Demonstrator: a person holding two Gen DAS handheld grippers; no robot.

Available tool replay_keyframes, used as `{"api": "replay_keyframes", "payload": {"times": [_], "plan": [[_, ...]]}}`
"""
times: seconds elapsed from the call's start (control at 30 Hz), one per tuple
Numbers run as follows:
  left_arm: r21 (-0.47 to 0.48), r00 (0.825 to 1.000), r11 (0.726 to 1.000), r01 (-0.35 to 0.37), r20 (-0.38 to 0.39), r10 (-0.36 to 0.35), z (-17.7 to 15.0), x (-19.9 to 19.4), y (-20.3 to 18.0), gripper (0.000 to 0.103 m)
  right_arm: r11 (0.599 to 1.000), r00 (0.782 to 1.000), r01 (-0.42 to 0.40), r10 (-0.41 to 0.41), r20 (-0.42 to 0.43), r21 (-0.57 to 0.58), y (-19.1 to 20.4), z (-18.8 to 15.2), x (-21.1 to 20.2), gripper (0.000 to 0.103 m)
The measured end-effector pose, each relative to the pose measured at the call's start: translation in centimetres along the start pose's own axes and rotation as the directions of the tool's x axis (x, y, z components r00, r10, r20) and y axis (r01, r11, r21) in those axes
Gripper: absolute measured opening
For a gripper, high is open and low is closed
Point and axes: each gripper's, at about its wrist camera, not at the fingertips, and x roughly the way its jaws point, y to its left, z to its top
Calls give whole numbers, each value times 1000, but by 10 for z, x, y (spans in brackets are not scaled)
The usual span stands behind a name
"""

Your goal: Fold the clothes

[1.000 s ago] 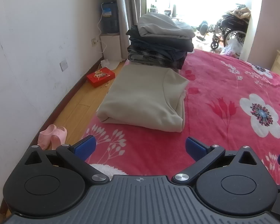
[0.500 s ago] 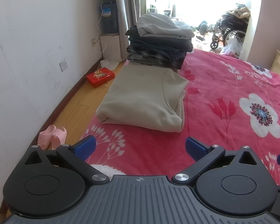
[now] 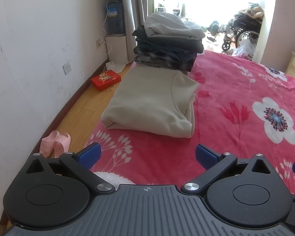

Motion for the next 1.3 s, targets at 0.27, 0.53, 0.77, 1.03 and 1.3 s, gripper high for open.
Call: {"api": "replay_keyframes", "payload": {"times": [0.27, 0.53, 0.77, 1.03, 1.3], "plan": [[-3, 1000, 1000, -2, -1, 2, -1, 0, 0, 103, 1000, 1000, 0, 0, 0, 0, 0, -1, 0, 103], [-1, 1000, 1000, -2, -2, 2, -1, 0, 1, 103, 1000, 1000, 0, 0, 0, 1, 0, -1, 0, 103], [-4, 1000, 1000, -2, -1, 2, -1, 0, 1, 103, 1000, 1000, 0, 0, 0, -1, 1, -1, 0, 103], [-5, 1000, 1000, 0, -6, 0, 0, 1, 3, 103, 1000, 1000, -1, 1, 0, -2, 1, -2, 0, 103], [-4, 1000, 1000, -1, -6, 1, -1, 0, 2, 103, 1000, 1000, 1, -1, 1, 0, 3, -2, -1, 103]]}}
